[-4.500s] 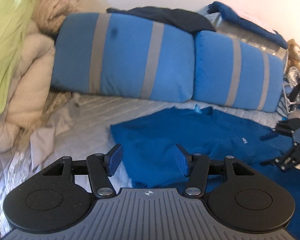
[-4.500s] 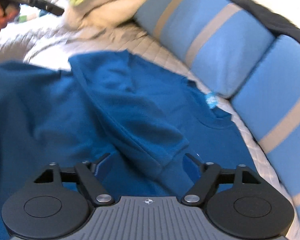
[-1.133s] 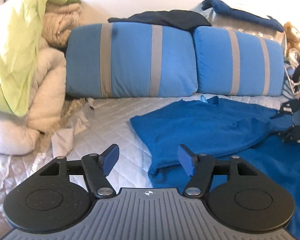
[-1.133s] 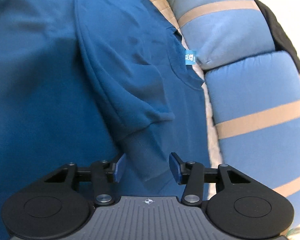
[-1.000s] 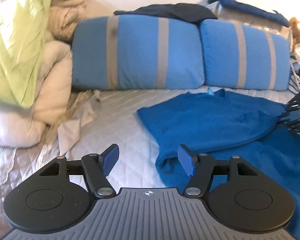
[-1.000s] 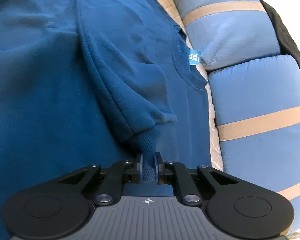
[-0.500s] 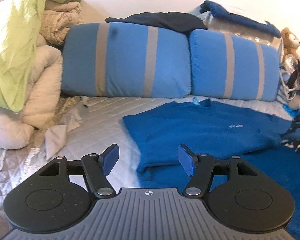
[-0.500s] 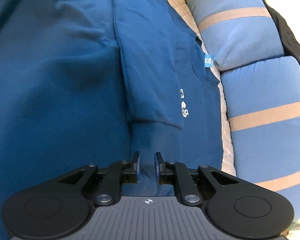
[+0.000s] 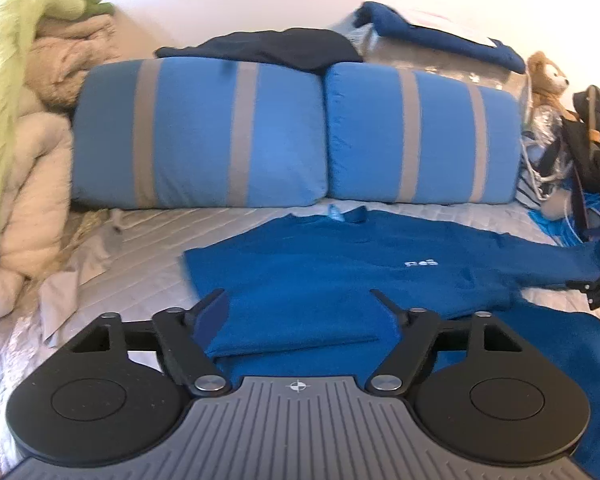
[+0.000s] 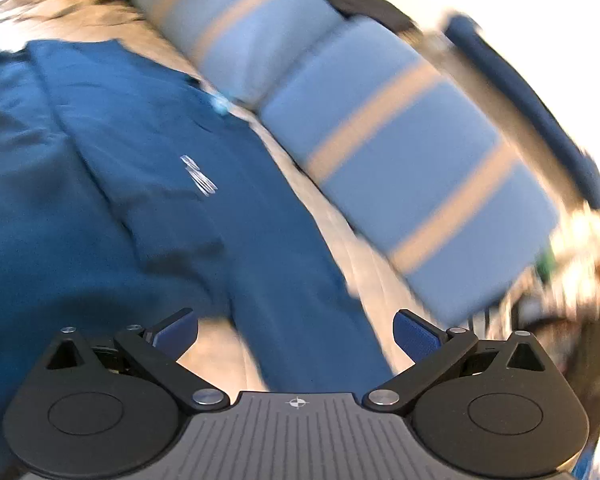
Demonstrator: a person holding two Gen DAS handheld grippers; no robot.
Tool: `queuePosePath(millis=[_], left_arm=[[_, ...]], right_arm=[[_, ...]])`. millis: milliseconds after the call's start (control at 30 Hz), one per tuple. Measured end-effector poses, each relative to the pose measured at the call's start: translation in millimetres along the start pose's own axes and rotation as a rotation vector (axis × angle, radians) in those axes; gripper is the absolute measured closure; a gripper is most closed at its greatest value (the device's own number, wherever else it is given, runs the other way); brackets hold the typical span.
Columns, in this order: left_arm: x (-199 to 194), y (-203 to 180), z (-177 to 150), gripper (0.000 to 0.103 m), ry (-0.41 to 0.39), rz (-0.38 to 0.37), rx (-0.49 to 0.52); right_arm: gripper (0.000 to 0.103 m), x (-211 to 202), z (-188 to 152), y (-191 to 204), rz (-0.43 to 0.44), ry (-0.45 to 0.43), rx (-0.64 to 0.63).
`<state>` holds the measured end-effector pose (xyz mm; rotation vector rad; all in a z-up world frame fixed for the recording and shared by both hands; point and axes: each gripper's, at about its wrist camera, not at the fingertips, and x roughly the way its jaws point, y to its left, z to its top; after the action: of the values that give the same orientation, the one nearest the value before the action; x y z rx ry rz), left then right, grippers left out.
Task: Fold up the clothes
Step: 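Move the right tool to the remaining sleeve cuff and grasp it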
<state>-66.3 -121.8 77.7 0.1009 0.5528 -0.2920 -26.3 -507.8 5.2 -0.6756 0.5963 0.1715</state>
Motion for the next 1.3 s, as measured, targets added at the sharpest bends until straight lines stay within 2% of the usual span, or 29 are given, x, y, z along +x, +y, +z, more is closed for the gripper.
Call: queuePosePath(millis=[233, 400, 467, 567, 667, 733, 867, 1033, 1133, 1200, 1300], left_arm=[[24, -38, -3, 0.025, 0.025, -0.073, 0.072], [42, -60, -11, 0.025, 0.039, -0.106, 0.130], [51, -66, -19, 0.025, 0.045, -0.090, 0.159], [64, -69, -32, 0.025, 0.058, -0.064, 0.181], [72, -67, -36, 0.025, 0.112, -0.057, 0.157], [70, -62, -35, 0.025, 0.102, -0.063, 0.132], [70, -57, -36, 0.025, 0.100, -0.082, 0.103], [70, -56, -36, 0.025, 0.095, -0.100, 0.088], [70, -55, -37, 0.025, 0.088, -0.116, 0.084], [69, -56, -37, 0.025, 0.077, -0.131, 0.084], [68, -56, -37, 0.025, 0.059, -0.137, 0.084]], right_arm=[[0.000, -12, -74, -43, 0.005, 0.105, 0.373], [0.001, -24, -140, -86, -0.060, 0.140, 0.694], [0.003, -25, -163, -105, -0.081, 0.133, 0.835], [0.014, -24, -199, -132, -0.099, 0.097, 1.047], [0.020, -23, -226, -151, -0.111, 0.053, 1.229], [0.023, -19, -240, -161, -0.123, 0.027, 1.330], [0.036, -9, -255, -173, -0.171, 0.005, 1.442], [0.049, 3, -263, -181, -0.235, -0.006, 1.515], [0.068, 6, -265, -184, -0.276, 0.006, 1.533], [0.086, 6, -264, -186, -0.289, 0.017, 1.527], [0.090, 4, -261, -187, -0.290, 0.018, 1.506]])
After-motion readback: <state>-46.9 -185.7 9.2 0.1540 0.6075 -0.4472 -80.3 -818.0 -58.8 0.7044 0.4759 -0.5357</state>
